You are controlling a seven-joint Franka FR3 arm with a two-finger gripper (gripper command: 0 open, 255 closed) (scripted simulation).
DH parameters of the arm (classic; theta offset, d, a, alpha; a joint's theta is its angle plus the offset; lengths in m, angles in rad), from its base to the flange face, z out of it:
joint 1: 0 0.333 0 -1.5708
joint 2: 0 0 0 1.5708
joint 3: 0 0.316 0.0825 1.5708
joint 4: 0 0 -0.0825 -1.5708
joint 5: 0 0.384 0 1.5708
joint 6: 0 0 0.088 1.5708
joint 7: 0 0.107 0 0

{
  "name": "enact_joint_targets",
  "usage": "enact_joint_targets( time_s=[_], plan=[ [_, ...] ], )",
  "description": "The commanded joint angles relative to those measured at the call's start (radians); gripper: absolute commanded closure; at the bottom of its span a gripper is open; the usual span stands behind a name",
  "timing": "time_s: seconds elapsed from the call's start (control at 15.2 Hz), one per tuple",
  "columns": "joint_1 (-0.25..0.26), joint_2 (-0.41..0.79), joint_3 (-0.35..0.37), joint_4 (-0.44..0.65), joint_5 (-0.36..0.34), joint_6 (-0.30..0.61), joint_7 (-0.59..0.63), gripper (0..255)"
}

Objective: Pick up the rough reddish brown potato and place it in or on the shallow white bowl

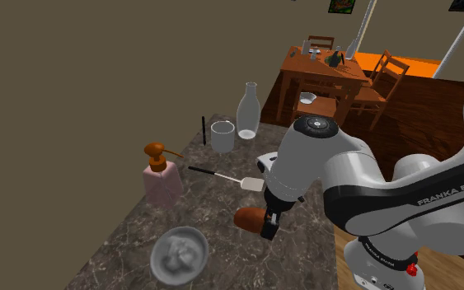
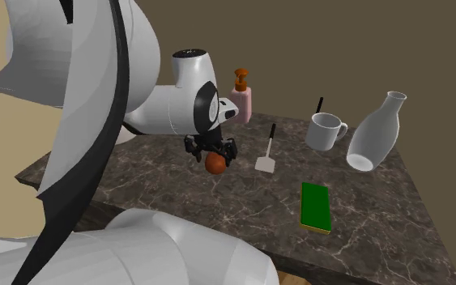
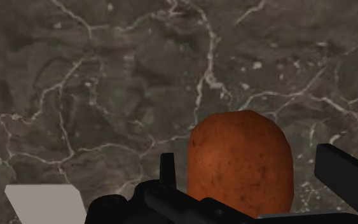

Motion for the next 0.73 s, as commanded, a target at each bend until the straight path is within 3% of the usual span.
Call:
enact_joint_targets(
  time_s=[0.0, 0.66],
  plan=[
    [0.0, 0.0, 0.0, 0.0, 0.0, 0.0, 0.0, 255],
    [0.001, -0.013, -0.004, 0.007, 0.0, -0.019, -0.002, 255]
  ],
)
